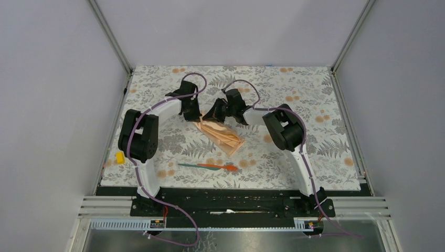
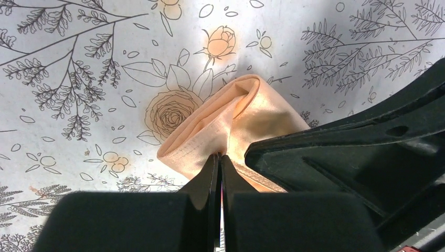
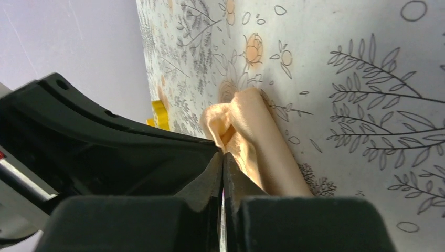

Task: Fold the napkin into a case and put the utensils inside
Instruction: Grasp the top corner of the smaller rectangle folded napkin from the folded napkin.

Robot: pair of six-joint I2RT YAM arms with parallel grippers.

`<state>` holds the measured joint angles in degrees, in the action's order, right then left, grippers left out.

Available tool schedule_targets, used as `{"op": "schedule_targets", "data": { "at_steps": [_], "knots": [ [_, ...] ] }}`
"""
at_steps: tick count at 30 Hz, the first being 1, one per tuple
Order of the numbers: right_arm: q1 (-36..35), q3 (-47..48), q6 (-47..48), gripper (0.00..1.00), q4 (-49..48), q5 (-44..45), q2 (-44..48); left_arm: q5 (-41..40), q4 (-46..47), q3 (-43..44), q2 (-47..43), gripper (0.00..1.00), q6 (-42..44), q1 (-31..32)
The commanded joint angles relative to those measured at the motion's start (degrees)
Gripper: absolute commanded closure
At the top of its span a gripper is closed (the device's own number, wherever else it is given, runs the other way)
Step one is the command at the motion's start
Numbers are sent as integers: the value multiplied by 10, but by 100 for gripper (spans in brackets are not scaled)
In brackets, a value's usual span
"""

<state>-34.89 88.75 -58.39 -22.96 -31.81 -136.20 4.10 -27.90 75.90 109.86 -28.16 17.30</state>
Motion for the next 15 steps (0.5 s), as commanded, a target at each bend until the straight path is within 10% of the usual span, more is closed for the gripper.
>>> {"op": "schedule_targets", "data": {
  "at_steps": [1,15],
  "knots": [
    [-1,11,26,100,10,-10,5,9,21,3,-22,100,-7,-3],
    [-39,41,51,100,44,38,-12,5,14,24,0,100,-38,-5]
  ]
}}
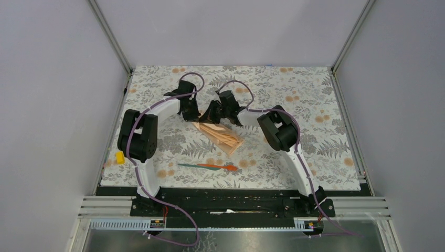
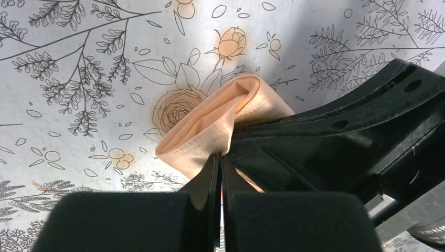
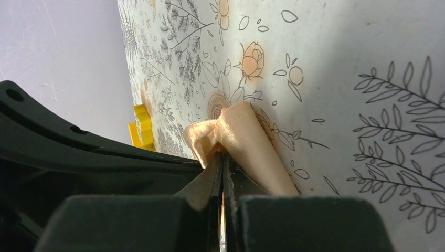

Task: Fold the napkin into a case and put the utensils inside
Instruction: Grasp the top corner of the smaller rectangle folded napkin from the folded napkin, then smooth out the smaller rectangle-folded napkin at the center of the board.

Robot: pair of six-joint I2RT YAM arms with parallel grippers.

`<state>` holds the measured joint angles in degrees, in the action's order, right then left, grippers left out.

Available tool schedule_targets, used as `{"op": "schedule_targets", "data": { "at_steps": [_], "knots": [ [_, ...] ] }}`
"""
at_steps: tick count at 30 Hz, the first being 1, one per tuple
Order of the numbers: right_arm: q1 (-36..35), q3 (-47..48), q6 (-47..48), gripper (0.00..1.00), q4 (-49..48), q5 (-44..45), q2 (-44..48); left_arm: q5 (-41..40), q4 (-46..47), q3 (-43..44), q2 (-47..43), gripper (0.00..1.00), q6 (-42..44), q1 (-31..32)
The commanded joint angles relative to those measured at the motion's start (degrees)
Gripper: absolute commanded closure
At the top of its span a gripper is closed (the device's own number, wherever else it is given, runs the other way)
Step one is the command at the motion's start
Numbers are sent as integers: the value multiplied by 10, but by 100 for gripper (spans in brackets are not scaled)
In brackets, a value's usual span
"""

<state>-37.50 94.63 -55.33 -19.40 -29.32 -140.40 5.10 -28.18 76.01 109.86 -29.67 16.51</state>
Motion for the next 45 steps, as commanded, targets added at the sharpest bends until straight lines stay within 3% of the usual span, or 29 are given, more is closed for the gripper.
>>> {"op": "schedule_targets", "data": {
  "at_steps": [1,3,7,10,16,20,23,28,32,37,45],
  "knots": [
    [-8,-25,23,100,10,8,38,-3,17,25,0,100,-21,3],
    [0,-25,30,100,24,-12,55,-5,17,23,-7,98,-20,3],
    [7,-33,68,98,71,-21,110,-7,20,2,-52,71,-20,3],
    [7,-30,113,92,127,-26,146,-8,25,-17,-101,59,-20,2],
    [11,-42,266,67,265,-4,223,11,26,-48,-139,44,-25,-14],
    [13,-53,417,49,358,75,270,49,37,-84,-137,39,-47,-38],
    [27,-62,448,45,398,122,279,77,67,-139,-157,33,-73,-44],
    [107,-130,377,35,348,1,272,126,162,-243,-190,27,-115,-45],
    [124,-183,333,31,292,-42,257,160,241,-278,-163,26,-147,-34],
    [125,-266,248,30,166,-75,257,173,280,-250,-97,25,-165,-22],
    [113,-347,155,30,39,-99,277,153,260,-161,-27,24,-143,-9]
  ]
}}
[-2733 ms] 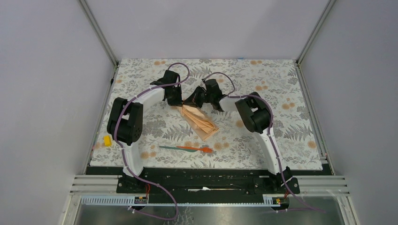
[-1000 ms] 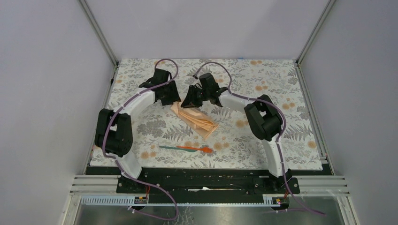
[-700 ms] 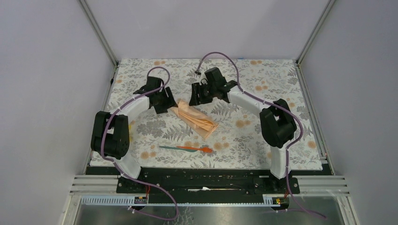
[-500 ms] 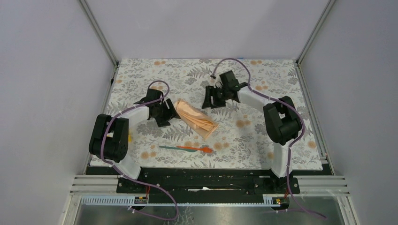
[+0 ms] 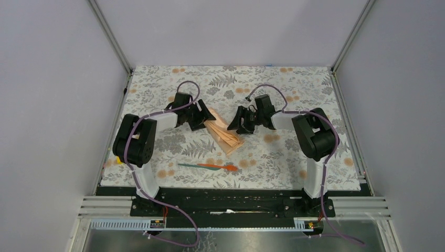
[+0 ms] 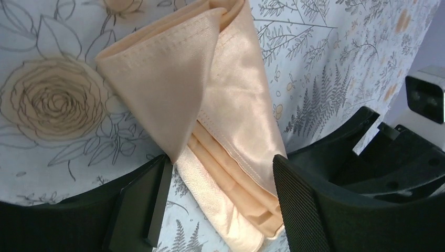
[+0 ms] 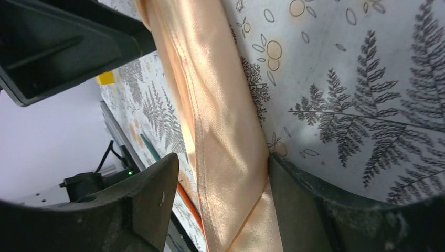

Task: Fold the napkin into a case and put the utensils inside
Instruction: Smooth out the smaller rectangle-folded napkin at the center of the board.

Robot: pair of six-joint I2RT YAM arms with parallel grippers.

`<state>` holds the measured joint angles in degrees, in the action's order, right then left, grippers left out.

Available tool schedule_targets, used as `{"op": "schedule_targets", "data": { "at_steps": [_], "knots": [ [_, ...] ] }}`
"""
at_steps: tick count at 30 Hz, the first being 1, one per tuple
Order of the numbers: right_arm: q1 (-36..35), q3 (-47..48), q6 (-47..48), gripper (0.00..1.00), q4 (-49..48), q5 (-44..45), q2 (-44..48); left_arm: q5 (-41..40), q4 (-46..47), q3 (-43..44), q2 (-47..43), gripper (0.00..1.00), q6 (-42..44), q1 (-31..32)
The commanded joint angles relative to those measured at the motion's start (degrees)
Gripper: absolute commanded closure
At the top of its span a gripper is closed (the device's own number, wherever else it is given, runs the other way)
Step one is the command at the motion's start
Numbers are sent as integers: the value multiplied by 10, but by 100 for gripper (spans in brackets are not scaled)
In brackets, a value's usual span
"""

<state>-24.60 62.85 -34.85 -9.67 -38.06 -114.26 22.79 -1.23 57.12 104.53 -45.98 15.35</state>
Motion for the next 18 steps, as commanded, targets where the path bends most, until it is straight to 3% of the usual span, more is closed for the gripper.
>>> {"op": "schedule_targets", "data": {
  "at_steps": [1,4,7,11,13,15,18],
  "knots": [
    [-19,-28,-46,30,-52,-13,24,-33,-17,32,21,23,28,3],
    [-26,-2,21,28,48,44,57,-61,-57,32,-16,21,54,3],
    [-49,51,132,24,201,160,80,-85,-87,6,-65,19,76,3],
    [-116,100,235,20,300,315,102,-82,-103,-36,-123,19,82,3],
    [-150,121,271,20,326,370,109,-50,-84,-62,-147,27,62,4],
    [-177,137,307,23,348,421,111,6,-40,-92,-159,42,27,6],
    [-197,146,344,34,350,421,110,69,47,-130,-156,59,-35,13]
  ]
}}
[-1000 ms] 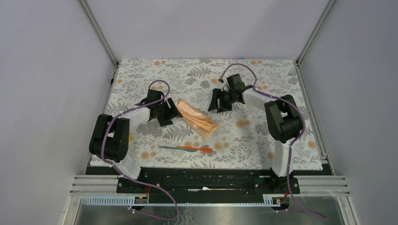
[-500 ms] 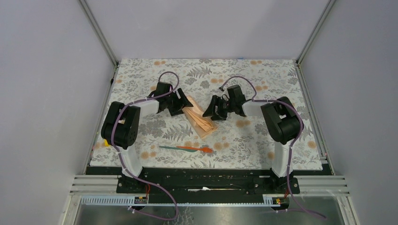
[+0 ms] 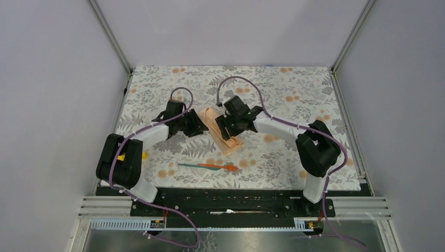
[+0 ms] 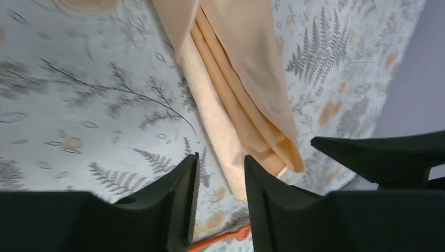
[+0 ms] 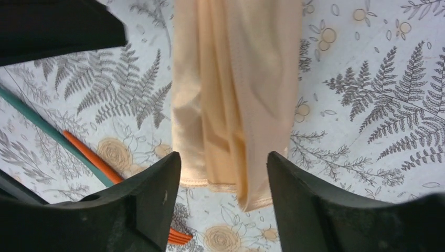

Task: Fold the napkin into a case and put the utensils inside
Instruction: Smooth out the smaller rectangle-folded napkin at the center of the board.

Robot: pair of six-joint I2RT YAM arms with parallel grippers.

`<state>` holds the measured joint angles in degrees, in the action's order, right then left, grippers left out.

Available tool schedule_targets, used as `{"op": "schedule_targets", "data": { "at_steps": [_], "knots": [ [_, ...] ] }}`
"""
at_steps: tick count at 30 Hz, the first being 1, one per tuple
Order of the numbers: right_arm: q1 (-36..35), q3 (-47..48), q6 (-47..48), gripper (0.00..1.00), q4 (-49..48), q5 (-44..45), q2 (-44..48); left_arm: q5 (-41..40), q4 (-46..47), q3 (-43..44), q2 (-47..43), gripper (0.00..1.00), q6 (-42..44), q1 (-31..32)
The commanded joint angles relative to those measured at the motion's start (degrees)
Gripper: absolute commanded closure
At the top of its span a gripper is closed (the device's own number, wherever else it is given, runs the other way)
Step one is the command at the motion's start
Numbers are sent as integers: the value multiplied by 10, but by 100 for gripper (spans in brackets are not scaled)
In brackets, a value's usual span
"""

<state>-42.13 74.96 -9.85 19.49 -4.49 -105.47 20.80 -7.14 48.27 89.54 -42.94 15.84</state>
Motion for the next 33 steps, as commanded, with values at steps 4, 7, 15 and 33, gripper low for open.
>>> {"op": "schedule_targets", "data": {
  "at_steps": [4,7,15,33],
  "knots": [
    [-39,39,117,48,51,71,-4,109,162,-51,27,69,-102,11],
    [-48,53,123,50,46,80,-24,110,177,-43,44,74,-104,16],
    [-56,63,126,41,38,88,-56,99,185,-32,89,79,-102,26],
    [-85,65,122,46,13,142,-91,63,127,-20,61,86,-79,46]
  ]
}}
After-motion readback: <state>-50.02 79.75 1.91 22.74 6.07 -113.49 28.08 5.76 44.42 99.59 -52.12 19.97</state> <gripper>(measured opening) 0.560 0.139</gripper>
